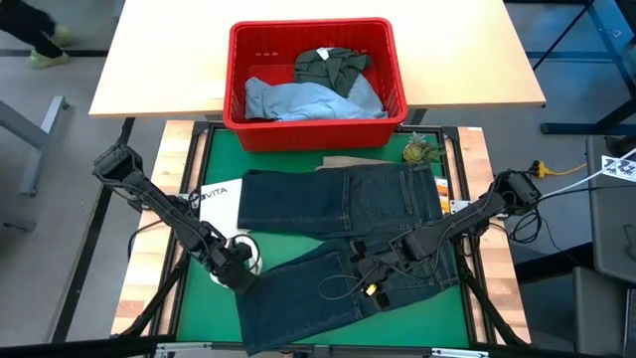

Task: Fold Laundry from Bin
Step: Fold the dark blue jeans

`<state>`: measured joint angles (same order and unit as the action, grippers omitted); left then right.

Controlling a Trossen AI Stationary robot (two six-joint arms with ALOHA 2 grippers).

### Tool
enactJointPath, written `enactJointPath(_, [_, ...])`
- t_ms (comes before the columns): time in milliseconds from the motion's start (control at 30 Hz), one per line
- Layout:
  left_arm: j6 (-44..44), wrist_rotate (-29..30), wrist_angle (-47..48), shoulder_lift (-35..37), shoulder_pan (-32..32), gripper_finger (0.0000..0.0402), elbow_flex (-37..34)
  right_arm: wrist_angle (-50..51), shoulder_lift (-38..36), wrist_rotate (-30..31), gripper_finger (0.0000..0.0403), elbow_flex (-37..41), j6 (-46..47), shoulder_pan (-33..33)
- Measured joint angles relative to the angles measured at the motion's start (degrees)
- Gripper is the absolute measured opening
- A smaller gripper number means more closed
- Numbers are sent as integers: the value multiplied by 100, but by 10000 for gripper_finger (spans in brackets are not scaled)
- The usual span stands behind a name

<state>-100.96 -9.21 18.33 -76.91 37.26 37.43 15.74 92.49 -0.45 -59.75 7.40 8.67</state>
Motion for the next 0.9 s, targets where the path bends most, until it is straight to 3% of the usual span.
enactJointPath(367, [-236,316,-1861,3,-231,8,1,-584,-2,-173,192,0,-46,0])
enactJointPath(633, [-22,746,-2609,5,-838,10,1,-1653,-2,-404,192,1,-903,235])
enactJointPath(900, [276,971,-2956,5,-1468,10,0,-2724,-2,243,192,0,-1918,705])
